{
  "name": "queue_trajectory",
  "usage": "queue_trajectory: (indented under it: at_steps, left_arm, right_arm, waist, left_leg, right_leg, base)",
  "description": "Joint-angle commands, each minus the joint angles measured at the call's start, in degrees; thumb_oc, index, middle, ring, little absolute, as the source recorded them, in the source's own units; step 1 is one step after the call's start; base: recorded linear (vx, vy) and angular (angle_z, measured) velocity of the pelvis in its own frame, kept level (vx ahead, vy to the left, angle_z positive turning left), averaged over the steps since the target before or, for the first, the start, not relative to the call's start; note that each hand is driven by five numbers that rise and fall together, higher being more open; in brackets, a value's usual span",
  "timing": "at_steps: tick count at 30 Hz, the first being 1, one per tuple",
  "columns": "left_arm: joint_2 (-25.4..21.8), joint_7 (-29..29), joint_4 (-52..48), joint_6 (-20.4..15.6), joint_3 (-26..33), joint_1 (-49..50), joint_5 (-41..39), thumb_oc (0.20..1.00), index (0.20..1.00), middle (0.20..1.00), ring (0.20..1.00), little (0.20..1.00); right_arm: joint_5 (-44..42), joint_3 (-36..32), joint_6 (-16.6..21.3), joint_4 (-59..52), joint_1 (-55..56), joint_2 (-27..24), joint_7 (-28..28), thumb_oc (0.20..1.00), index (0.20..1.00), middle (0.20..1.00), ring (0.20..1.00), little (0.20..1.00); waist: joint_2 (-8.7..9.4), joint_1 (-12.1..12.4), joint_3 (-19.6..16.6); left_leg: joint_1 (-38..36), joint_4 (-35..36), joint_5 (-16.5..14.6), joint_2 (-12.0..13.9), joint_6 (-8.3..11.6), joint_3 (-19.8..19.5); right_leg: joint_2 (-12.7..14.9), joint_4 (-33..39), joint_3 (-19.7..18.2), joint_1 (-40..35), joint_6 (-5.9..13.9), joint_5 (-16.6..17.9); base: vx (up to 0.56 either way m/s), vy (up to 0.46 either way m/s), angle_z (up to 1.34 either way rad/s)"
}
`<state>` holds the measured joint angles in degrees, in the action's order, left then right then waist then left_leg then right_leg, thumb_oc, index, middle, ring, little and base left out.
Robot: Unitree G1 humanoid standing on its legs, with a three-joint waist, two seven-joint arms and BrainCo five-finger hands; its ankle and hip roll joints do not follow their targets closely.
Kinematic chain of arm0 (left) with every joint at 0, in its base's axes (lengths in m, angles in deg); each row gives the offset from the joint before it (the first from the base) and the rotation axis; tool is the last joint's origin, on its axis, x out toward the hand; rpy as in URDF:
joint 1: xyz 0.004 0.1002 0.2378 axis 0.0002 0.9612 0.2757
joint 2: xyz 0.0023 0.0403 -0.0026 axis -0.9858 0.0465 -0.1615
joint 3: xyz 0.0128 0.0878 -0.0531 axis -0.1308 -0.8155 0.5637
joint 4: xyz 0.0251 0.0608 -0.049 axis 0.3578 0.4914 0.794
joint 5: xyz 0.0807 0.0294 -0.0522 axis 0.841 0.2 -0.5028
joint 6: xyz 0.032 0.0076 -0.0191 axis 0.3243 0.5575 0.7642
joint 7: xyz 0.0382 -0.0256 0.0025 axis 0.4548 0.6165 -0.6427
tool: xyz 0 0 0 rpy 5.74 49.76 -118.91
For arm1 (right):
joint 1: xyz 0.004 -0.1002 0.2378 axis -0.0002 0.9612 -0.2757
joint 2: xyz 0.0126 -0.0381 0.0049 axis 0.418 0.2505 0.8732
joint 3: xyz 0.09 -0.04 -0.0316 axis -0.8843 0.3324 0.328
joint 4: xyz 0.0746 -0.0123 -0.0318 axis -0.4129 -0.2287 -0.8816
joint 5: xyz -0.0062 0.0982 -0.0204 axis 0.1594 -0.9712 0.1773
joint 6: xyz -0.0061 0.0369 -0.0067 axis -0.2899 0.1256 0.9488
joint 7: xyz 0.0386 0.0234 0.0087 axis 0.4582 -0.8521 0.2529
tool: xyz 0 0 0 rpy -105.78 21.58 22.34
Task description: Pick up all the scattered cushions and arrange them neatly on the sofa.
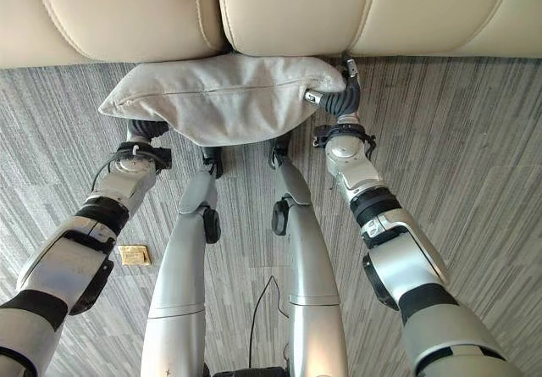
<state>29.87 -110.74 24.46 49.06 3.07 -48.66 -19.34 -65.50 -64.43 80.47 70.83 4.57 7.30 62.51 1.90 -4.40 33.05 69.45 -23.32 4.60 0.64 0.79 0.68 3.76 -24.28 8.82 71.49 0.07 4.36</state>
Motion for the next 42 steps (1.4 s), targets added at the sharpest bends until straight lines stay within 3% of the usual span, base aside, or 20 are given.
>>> queue_trajectory:
  at_steps: [1,2,3,4,14,26,31,38,42]
  left_arm:
    - [6.8,0.8,-7.1,-5.0,-2.1,4.0,-0.3,1.000,1.000,1.000,1.000,1.000]
    - [7.4,1.0,-8.2,-5.4,-2.3,4.1,-0.7,1.000,1.000,1.000,1.000,1.000]
    - [7.9,1.3,-9.6,-5.7,-2.5,4.4,-1.4,0.736,0.736,0.736,0.736,0.736]
    - [8.5,1.7,-10.6,-6.0,-2.6,4.7,-2.0,0.200,0.200,0.200,0.200,0.200]
    - [14.5,6.5,-19.8,-8.1,-2.2,9.9,-10.8,0.200,0.200,0.200,0.200,0.200]
    - [14.9,5.8,-37.0,-11.3,-0.2,16.4,-10.3,0.200,0.200,0.200,0.200,0.200]
    - [13.5,5.3,-43.8,-11.3,-0.3,20.6,-7.7,0.200,0.200,0.200,0.200,0.200]
    - [10.0,5.4,-51.6,-10.7,0.0,30.9,-4.3,0.200,0.200,0.200,0.200,0.200]
    - [8.1,5.1,-54.5,-10.4,1.8,36.5,-2.2,0.200,0.200,0.200,0.200,0.200]
  right_arm:
    - [-0.6,3.1,5.4,-5.3,5.5,5.9,-1.9,1.000,1.000,1.000,1.000,1.000]
    - [-0.9,3.3,5.5,-5.6,5.6,6.4,-2.5,1.000,1.000,1.000,1.000,1.000]
    - [-1.2,3.5,5.7,-5.9,6.0,6.7,-2.7,0.592,0.592,0.592,0.592,0.592]
    - [-1.7,3.6,5.9,-6.2,6.7,7.2,-3.7,0.200,0.200,0.200,0.200,0.200]
    - [-12.6,2.6,9.0,-8.9,12.7,10.6,-12.0,0.200,0.200,0.200,0.200,0.200]
    - [-11.4,0.7,12.8,-27.6,20.5,10.7,-13.5,0.200,0.200,0.200,0.200,0.200]
    - [-9.5,0.7,12.2,-34.6,25.8,9.7,-14.1,0.200,0.200,0.200,0.200,0.200]
    - [-6.1,0.5,9.6,-41.2,37.0,6.9,-16.4,0.200,0.200,0.200,0.200,0.200]
    - [-6.0,0.1,8.5,-43.3,41.9,6.4,-18.0,0.200,0.200,0.200,0.200,0.200]
  waist:
    - [0.27,0.7,-8.7]
    - [0.21,0.9,-8.9]
    - [0.15,0.9,-9.1]
    - [0.09,1.0,-9.3]
    - [-1.04,1.8,-12.3]
    - [-1.72,2.9,-15.2]
    - [-1.33,3.2,-16.1]
    - [0.34,3.1,-16.9]
    - [0.43,3.4,-18.2]
  left_leg:
    - [2.9,2.3,-4.5,-0.6,1.22,0.1]
    - [2.8,2.9,-4.3,-0.8,1.18,0.3]
    - [2.7,3.3,-4.1,-0.9,1.21,0.4]
    - [2.7,4.0,-3.9,-1.0,1.18,0.4]
    - [2.2,8.7,-1.5,-1.7,1.66,1.0]
    - [-6.9,17.5,3.6,-1.4,2.84,1.2]
    - [-16.1,20.5,3.8,-1.4,2.97,0.3]
    - [-34.8,22.0,1.1,-1.1,2.73,0.2]
    - [-43.4,23.0,0.2,-0.8,2.54,0.6]
  right_leg:
    - [1.7,-2.5,-3.1,1.7,5.53,-6.5]
    - [1.7,-2.2,-3.2,1.8,5.64,-6.3]
    - [1.7,-2.0,-3.3,1.9,5.74,-6.2]
    - [1.8,-1.5,-3.4,2.0,5.90,-5.9]
    - [2.3,0.8,-3.7,2.4,6.14,-4.8]
    - [2.6,8.0,-2.4,-5.4,6.64,-1.4]
    - [2.5,10.9,-1.8,-13.3,7.00,-0.9]
    - [2.7,15.5,-0.9,-32.8,6.63,-1.5]
    - [2.4,17.0,-0.6,-42.1,6.46,-2.5]
  base:
    - [-0.01,0.082,0.06]
    - [-0.01,0.072,0.06]
    - [-0.01,0.049,0.00]
    - [-0.02,0.053,-0.06]
    - [-0.01,0.017,-0.02]
    - [-0.02,0.013,0.00]
    - [-0.01,0.002,-0.01]
    - [0.03,0.006,-0.07]
    - [0.11,-0.001,-0.06]
